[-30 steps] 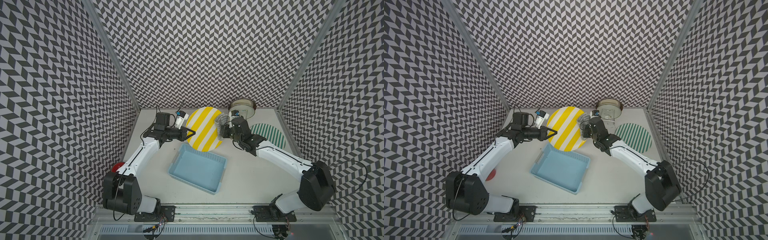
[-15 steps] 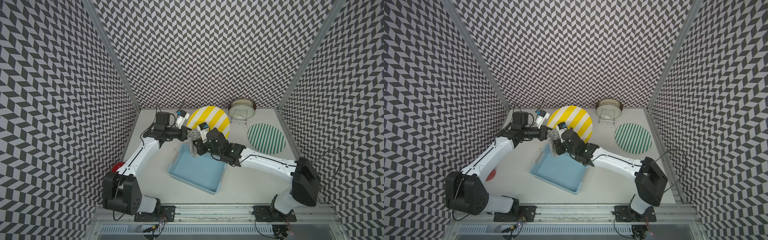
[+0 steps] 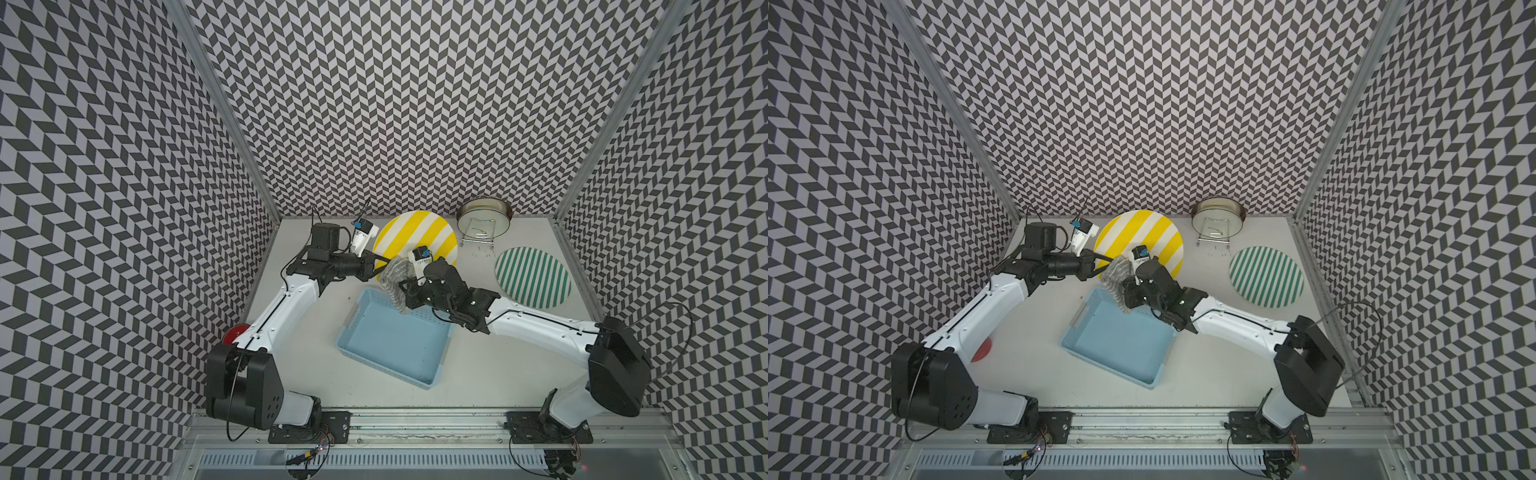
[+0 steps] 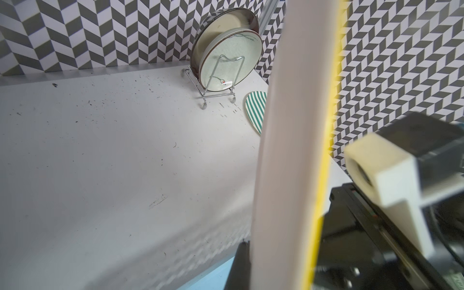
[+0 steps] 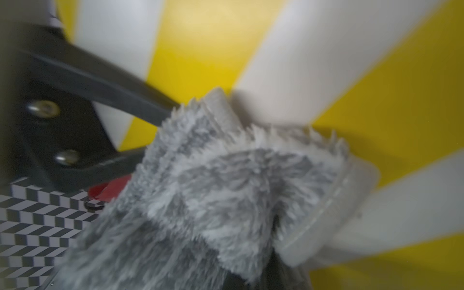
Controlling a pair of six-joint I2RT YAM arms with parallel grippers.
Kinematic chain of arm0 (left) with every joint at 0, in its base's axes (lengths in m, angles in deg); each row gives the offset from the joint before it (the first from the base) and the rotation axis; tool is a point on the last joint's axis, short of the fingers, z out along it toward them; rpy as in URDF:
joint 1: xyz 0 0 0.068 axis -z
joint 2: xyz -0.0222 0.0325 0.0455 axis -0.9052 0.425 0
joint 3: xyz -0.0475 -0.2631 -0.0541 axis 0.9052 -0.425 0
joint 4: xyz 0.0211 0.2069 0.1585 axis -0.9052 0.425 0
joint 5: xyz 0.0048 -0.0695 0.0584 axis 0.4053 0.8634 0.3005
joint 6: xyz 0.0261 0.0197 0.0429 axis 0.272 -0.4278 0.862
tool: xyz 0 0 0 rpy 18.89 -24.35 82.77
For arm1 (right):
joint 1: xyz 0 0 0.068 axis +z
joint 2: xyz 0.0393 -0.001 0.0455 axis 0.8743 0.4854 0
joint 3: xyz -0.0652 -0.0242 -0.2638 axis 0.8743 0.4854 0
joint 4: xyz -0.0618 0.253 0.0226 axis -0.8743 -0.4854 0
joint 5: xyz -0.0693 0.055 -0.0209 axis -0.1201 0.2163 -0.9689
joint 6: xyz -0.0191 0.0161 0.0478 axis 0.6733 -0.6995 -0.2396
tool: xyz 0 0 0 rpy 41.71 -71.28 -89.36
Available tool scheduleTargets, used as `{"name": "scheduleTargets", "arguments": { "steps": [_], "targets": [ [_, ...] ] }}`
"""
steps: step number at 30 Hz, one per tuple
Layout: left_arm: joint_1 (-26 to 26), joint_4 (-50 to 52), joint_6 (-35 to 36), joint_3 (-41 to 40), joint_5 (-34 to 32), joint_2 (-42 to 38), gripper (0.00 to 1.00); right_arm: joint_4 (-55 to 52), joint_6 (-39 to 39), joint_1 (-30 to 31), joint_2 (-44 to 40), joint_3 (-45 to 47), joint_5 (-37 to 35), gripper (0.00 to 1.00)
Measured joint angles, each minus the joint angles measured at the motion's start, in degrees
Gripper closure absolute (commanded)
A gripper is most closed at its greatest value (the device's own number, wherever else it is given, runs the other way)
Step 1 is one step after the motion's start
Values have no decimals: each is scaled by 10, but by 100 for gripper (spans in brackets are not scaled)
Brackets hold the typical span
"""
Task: Wipe the wet plate dry
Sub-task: Wipe the plate with towel.
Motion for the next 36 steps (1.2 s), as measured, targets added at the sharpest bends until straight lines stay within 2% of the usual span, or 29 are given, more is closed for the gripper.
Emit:
{"name": "scheduleTargets", "arguments": {
  "steps": [6,11,17,20,28,32,36],
  "targets": [
    [-1,4,14,3,-17,0,100,-25,-22,-112,-44,62,2,100],
    [0,47,51,30,-18,-1,100,-25,-35,-201,-81,82,26,100],
    [8,144,160,103,-7,-21,100,-20,-46,-323,-118,113,96,100],
    [11,207,234,142,-5,-29,100,5,-52,-368,-135,128,165,100],
    [38,381,405,176,-11,-36,100,136,-75,-388,-133,146,374,100],
    [85,430,445,176,-25,-38,100,224,-96,-381,-83,136,487,100],
    [136,446,457,176,-37,-45,100,231,-90,-347,-21,89,574,100]
  ]
}}
